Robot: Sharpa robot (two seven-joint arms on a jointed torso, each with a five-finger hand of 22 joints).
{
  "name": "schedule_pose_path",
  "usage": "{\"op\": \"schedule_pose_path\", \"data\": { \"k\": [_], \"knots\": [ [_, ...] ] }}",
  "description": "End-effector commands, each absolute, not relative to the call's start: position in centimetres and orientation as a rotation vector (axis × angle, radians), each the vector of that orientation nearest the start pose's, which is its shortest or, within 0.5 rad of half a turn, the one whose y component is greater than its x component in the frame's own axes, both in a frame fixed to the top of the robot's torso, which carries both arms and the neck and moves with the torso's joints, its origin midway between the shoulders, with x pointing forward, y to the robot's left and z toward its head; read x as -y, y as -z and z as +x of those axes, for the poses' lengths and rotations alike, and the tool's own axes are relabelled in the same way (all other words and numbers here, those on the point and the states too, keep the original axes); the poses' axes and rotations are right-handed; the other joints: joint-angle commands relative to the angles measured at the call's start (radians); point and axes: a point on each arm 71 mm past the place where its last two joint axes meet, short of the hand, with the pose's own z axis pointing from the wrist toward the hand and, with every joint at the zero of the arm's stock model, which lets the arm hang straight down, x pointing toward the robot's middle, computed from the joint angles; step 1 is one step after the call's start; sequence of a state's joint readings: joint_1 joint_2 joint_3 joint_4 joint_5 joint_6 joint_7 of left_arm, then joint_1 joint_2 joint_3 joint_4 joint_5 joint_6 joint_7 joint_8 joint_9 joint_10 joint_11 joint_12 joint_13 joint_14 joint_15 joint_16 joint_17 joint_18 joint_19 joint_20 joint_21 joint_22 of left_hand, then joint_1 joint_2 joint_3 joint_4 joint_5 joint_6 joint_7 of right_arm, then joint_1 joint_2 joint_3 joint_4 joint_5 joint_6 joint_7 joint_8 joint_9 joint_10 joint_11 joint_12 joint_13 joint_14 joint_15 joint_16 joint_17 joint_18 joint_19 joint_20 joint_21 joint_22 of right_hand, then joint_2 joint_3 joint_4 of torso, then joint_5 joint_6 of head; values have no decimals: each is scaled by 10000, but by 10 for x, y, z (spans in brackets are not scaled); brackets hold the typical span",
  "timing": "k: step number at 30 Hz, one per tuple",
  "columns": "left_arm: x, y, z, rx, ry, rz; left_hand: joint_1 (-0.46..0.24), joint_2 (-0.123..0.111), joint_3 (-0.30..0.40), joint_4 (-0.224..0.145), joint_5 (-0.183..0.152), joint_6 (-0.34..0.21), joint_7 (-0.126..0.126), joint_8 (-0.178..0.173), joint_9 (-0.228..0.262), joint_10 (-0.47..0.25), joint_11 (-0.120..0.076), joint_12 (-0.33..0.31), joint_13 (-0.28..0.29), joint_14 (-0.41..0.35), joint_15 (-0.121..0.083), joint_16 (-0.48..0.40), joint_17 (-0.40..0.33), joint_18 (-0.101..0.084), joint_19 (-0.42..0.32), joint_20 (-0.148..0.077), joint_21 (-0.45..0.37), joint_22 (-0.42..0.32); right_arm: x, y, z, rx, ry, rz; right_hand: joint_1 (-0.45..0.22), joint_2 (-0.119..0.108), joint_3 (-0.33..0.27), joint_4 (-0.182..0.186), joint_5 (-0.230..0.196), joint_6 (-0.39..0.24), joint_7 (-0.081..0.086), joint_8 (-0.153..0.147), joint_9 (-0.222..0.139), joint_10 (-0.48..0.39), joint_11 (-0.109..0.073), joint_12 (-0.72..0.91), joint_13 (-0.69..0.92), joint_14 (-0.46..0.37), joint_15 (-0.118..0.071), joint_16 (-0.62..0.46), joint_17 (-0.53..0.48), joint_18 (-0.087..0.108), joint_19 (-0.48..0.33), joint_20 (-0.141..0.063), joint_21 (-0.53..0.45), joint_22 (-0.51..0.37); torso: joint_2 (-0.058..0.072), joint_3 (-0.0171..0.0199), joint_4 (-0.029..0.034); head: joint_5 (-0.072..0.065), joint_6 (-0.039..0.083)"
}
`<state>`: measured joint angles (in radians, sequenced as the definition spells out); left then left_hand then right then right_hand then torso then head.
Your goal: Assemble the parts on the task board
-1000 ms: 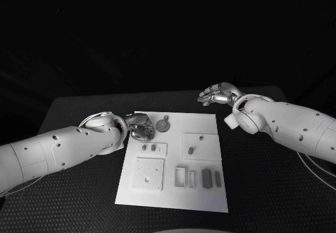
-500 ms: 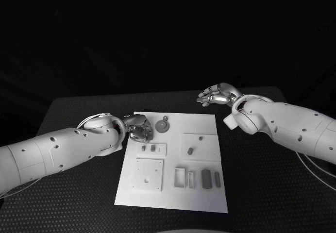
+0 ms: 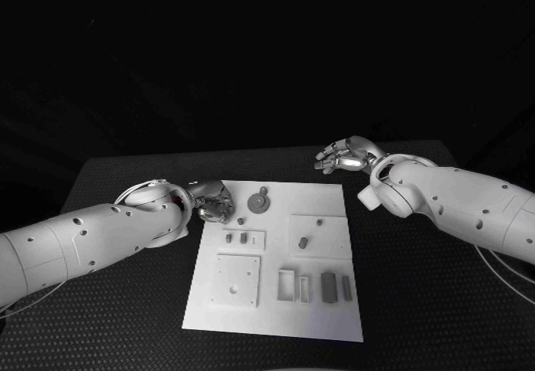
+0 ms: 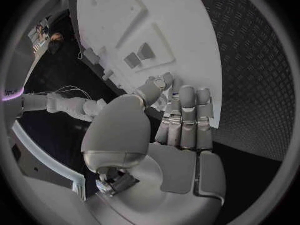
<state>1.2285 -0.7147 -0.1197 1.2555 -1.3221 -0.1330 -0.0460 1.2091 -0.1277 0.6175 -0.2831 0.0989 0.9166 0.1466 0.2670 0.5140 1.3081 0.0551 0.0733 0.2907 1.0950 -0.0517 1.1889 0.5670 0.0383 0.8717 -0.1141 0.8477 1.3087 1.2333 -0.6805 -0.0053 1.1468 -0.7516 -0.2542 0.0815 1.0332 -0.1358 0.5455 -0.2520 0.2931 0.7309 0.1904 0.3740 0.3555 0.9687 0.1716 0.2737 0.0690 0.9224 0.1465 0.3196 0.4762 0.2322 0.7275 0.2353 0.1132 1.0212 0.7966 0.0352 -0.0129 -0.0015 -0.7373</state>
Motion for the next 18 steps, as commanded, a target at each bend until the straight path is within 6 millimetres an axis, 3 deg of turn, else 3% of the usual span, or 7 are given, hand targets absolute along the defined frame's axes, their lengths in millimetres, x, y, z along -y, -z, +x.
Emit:
{"op": "schedule_pose_path", "data": {
  "k": [1,5,8,14,16,18],
  "knots": [
    [-219,218,529,-18489,6338,175,15,-11,34,44,8,76,5,54,18,11,8,-6,17,-10,-27,30,-22,95,29,-376,14,177,230,182,556,-17190,-9269,3805,177,24,58,-138,-116,141,134,82,-2,146,-26,49,24,156,-18,77,47,142,135,2,-32,33,-7,11,-8,-13,53],
    [-224,210,534,-17968,6710,-625,-162,-90,70,131,-37,-29,53,26,-4,-291,133,-91,-44,-276,100,-310,-206,56,-177,-280,-187,100,232,185,551,-17509,-8987,2922,284,26,112,-239,-154,308,74,168,21,326,-102,150,54,300,-89,168,113,193,308,2,-17,72,-5,15,-6,-116,123],
    [-231,203,538,-17687,7322,-1939,-311,-161,19,220,-101,-113,93,-3,-25,-407,171,-81,-67,-228,133,-377,-256,74,-152,-246,-221,84,235,187,547,-17652,-8506,2127,409,27,165,-332,-182,602,-41,311,72,603,-257,304,108,515,-223,314,229,279,572,-12,51,117,-5,9,0,-213,177],
    [-248,187,544,-16746,9124,-5214,-633,-230,-109,423,-260,-179,152,3,-42,-477,205,-46,-72,-255,161,-575,-375,116,-165,-198,-338,46,238,193,533,-17784,-7615,595,653,-15,318,-361,-361,858,-112,380,91,868,-375,427,157,738,-342,483,444,296,899,-80,102,165,-11,18,-9,-208,215],
    [-250,184,544,-16541,9409,-5267,-662,-225,-116,441,-267,-182,154,7,-43,-483,207,-44,-71,-286,174,-625,-400,112,-192,-186,-370,36,237,193,528,-17703,-7480,247,681,-24,336,-358,-384,899,-123,391,98,911,-394,446,168,776,-360,510,483,296,955,-95,117,177,-19,20,-16,-208,227],
    [-251,180,542,-16329,9878,-5302,-846,-193,-111,488,-292,-232,166,21,-44,-589,307,-47,-92,-747,323,-1367,-757,-16,-703,-21,-840,-136,235,198,518,-17704,-7191,-488,738,-43,389,-350,-448,1030,-143,436,128,1067,-454,517,210,979,-430,639,609,296,1181,-160,196,214,-19,6,-19,-203,230]
  ]
}}
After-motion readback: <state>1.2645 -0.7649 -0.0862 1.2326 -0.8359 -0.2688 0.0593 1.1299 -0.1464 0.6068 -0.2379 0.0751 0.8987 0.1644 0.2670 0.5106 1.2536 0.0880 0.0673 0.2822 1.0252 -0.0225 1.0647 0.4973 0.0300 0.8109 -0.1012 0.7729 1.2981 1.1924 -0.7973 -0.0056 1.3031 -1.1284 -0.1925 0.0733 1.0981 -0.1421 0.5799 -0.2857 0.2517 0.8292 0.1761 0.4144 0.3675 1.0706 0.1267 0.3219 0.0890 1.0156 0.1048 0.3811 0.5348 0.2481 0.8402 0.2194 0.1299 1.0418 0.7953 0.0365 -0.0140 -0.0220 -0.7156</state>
